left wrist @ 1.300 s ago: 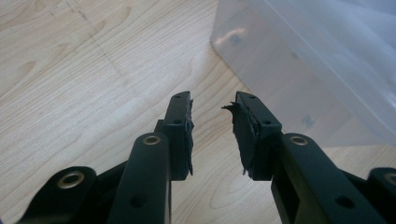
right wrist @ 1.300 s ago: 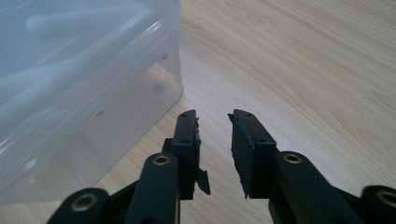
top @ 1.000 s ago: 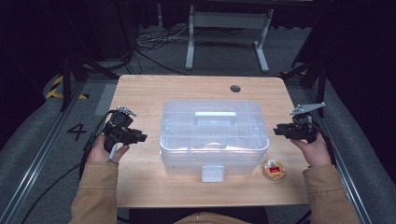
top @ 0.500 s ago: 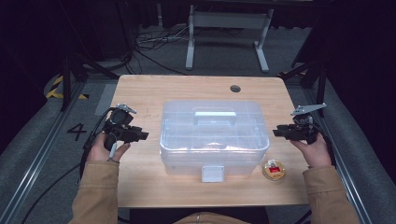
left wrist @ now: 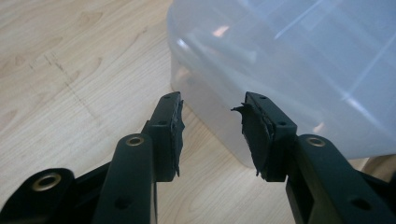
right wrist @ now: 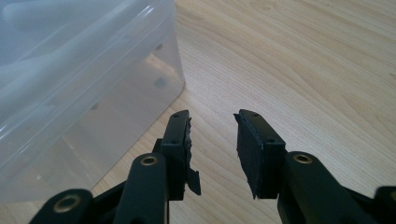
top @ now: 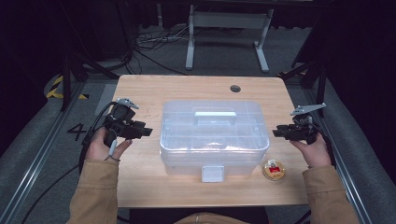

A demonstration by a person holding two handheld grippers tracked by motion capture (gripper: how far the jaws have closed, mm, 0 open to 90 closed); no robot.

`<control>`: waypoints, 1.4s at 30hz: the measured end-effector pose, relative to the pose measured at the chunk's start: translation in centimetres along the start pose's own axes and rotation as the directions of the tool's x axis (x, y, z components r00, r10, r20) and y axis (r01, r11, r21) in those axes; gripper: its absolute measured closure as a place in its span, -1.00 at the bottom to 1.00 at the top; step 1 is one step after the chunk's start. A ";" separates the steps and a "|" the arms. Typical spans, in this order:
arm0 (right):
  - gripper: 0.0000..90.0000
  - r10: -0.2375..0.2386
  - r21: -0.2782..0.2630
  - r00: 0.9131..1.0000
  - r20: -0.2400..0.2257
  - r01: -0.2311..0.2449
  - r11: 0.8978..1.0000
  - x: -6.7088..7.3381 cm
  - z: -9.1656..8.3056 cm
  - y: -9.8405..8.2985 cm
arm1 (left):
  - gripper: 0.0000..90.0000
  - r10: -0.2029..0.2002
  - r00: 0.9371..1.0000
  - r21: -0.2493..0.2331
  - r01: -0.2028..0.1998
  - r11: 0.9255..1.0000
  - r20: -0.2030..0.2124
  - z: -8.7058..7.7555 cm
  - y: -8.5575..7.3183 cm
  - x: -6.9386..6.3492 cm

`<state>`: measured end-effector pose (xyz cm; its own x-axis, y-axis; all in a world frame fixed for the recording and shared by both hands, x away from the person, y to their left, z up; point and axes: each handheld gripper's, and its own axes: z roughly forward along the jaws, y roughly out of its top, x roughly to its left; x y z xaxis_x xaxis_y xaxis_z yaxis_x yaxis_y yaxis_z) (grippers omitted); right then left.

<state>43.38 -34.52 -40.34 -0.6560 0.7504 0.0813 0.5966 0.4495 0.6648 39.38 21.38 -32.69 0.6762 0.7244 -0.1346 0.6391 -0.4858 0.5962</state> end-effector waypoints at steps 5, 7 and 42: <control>0.43 0.007 -0.002 1.000 -0.002 -0.007 1.000 -0.1 -0.1 -0.2 | 0.27 0.031 0.999 -0.002 -0.031 1.000 0.014 -1.0 1.4 -0.8; 0.42 0.011 0.000 1.000 -0.004 -0.011 1.000 -0.1 -0.1 -0.2 | 0.25 0.047 0.999 0.000 -0.047 0.999 0.019 -1.2 2.0 -1.1; 0.35 0.033 -0.010 0.999 -0.023 -0.033 0.999 0.0 -0.6 -1.3 | 0.12 0.215 0.965 0.072 -0.228 0.971 0.152 4.2 10.6 -7.0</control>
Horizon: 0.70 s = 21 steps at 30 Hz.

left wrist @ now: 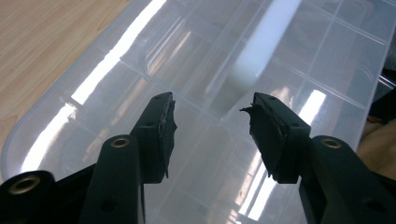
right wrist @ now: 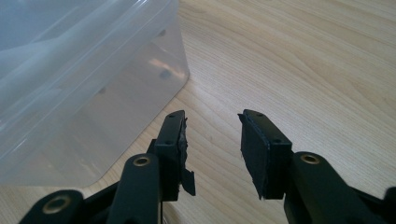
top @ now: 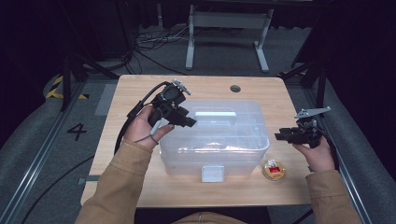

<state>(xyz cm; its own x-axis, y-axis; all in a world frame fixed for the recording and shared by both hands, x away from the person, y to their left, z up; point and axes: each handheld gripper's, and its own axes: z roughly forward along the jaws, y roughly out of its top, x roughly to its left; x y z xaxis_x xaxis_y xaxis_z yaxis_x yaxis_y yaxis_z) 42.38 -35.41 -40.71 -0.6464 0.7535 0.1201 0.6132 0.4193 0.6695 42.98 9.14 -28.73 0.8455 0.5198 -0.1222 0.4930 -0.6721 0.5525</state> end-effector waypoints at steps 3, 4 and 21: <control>0.34 -0.001 -0.001 1.000 0.003 0.001 1.000 0.0 0.0 -0.1 | 0.10 0.001 1.000 0.004 -0.001 1.000 0.006 0.6 0.3 0.1; 0.34 -0.001 0.000 1.000 0.003 0.001 1.000 0.0 -0.1 -0.1 | 0.09 0.004 1.000 0.008 -0.004 1.000 0.005 0.9 0.4 0.2; 0.35 -0.007 -0.001 1.000 0.000 0.007 1.000 0.3 -0.2 -0.1 | 0.62 0.084 0.996 -0.002 -0.084 0.996 -0.007 1.6 1.3 -1.1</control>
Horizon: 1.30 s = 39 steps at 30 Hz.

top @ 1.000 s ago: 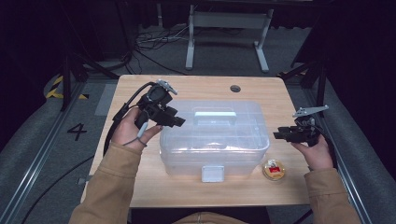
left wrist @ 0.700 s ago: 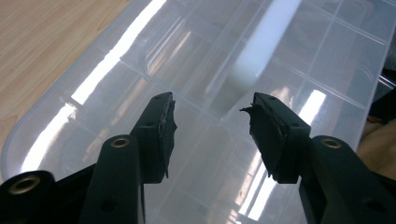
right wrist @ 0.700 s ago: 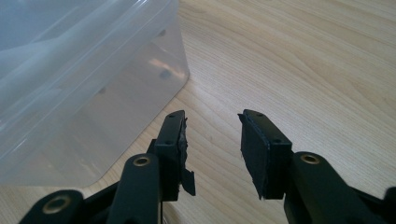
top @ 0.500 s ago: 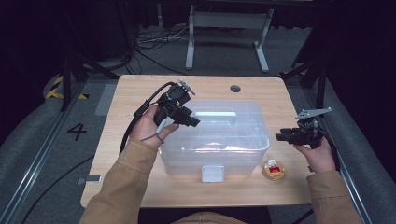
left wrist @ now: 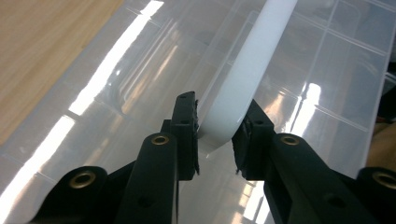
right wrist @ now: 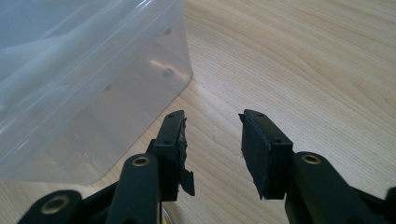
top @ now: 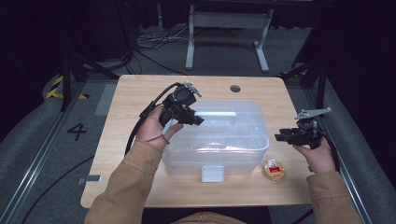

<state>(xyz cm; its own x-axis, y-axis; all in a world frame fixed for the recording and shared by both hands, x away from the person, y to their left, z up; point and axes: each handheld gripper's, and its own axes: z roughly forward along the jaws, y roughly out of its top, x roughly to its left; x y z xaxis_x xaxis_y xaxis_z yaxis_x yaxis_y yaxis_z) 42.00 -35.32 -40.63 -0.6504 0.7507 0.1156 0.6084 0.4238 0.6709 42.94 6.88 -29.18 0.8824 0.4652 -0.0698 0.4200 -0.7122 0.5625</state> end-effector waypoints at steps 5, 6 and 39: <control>0.36 0.002 -0.007 1.000 -0.002 -0.002 1.000 0.1 -0.2 -0.1 | 0.66 0.021 0.999 0.015 -0.021 1.000 -0.024 -0.1 0.2 -0.3; 0.36 0.002 -0.008 1.000 -0.002 -0.002 1.000 0.1 -0.3 -0.1 | 0.66 0.016 1.000 0.015 -0.016 1.000 -0.020 -0.1 0.2 -0.2; 0.82 -0.103 -0.068 0.990 -0.094 0.096 0.993 1.8 -1.6 0.3 | 0.63 -0.116 0.993 0.017 0.116 0.993 0.002 -1.3 2.8 2.3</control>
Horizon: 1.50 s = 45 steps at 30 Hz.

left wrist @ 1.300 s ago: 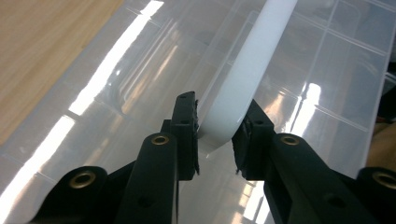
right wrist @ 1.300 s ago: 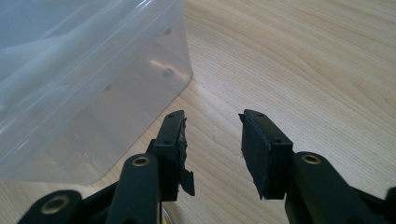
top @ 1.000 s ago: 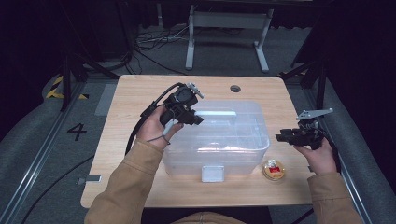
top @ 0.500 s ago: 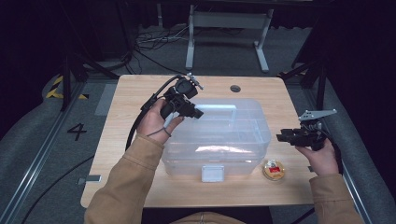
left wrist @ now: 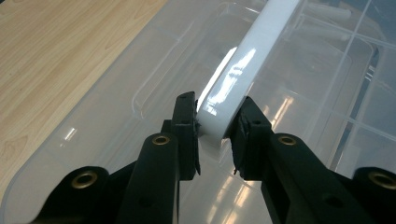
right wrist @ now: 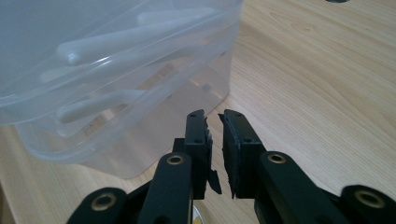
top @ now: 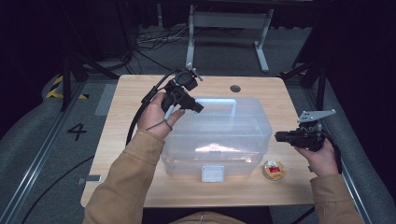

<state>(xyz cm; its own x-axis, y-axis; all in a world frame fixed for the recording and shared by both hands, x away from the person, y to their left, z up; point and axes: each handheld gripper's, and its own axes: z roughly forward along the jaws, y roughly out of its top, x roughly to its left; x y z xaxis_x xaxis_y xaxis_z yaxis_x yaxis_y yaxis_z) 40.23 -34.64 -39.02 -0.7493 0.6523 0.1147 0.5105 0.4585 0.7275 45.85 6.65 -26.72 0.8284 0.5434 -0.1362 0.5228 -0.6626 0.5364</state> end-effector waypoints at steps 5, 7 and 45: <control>0.94 -0.015 -0.006 0.998 -0.062 0.015 1.000 0.3 0.0 0.1 | 0.62 -0.008 1.000 -0.003 0.008 1.000 -0.005 -0.1 0.3 0.3; 0.98 -0.018 -0.001 0.997 -0.078 0.018 1.000 0.5 0.0 0.3 | 0.62 -0.012 1.000 -0.003 0.012 1.000 -0.006 -0.2 0.4 0.4; 1.00 -0.176 -0.048 0.951 -0.254 0.169 0.984 3.9 0.5 1.8 | 0.47 -0.039 0.999 -0.002 0.039 0.999 0.006 -0.4 1.2 1.0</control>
<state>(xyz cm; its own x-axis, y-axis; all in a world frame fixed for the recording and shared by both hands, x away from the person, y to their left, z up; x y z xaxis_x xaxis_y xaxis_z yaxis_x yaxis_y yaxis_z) 38.41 -30.95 -37.62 -0.9095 0.3866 0.1527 0.3555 0.5329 0.7679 47.25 6.65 -25.86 0.8088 0.5654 -0.1617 0.5540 -0.6403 0.5320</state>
